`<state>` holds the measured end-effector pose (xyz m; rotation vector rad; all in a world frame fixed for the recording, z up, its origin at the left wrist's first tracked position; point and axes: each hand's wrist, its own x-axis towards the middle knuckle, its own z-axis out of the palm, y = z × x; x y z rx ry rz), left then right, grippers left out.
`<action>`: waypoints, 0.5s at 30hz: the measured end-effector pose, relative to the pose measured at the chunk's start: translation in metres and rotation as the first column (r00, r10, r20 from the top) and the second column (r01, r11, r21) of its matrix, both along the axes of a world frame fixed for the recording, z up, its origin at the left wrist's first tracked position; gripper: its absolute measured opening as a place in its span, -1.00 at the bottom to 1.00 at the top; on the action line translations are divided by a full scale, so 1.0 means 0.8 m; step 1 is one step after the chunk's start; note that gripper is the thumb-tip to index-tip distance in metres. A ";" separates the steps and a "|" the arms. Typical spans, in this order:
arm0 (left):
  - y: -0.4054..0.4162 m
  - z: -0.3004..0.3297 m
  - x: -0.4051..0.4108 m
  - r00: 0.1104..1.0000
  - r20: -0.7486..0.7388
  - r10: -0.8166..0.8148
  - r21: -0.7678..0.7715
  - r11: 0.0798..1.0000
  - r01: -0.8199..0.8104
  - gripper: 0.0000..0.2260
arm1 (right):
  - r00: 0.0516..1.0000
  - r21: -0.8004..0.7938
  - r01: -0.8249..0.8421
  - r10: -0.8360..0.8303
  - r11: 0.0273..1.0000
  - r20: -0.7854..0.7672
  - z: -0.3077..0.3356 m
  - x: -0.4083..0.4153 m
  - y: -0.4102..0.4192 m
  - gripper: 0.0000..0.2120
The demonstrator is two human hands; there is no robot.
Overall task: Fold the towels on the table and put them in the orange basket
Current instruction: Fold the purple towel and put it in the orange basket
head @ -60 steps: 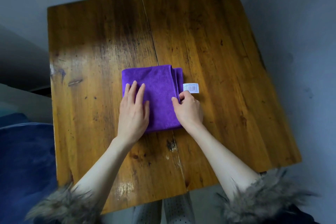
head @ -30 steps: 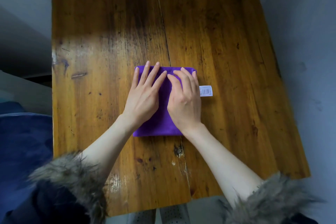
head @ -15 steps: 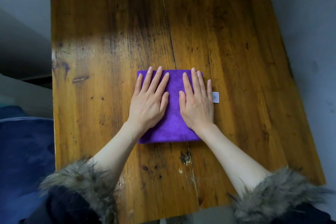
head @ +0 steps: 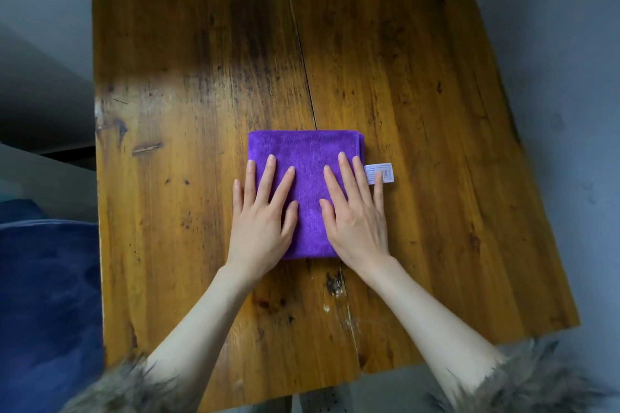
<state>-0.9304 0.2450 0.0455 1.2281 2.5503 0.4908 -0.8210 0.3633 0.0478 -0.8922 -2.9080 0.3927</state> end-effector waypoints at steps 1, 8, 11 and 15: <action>-0.001 0.003 0.000 0.998 0.053 0.020 0.063 0.998 -0.023 -0.53 | 0.999 -0.016 0.025 -0.025 1.000 -0.031 0.005 0.003 0.000 -0.53; -0.002 0.029 -0.010 0.843 0.403 0.355 0.211 0.861 -0.463 -0.62 | 0.894 -0.344 0.403 -0.445 0.848 -0.051 0.038 0.018 0.013 -0.59; 0.002 0.035 -0.021 0.747 0.493 0.447 0.109 0.819 -0.563 -0.59 | 0.872 -0.458 0.467 -0.481 0.757 0.093 0.043 0.011 0.019 -0.50; 0.006 0.039 -0.032 0.634 0.593 0.496 -0.014 0.794 -0.608 -0.59 | 0.851 -0.560 0.493 -0.504 0.666 0.149 0.049 -0.003 0.025 -0.53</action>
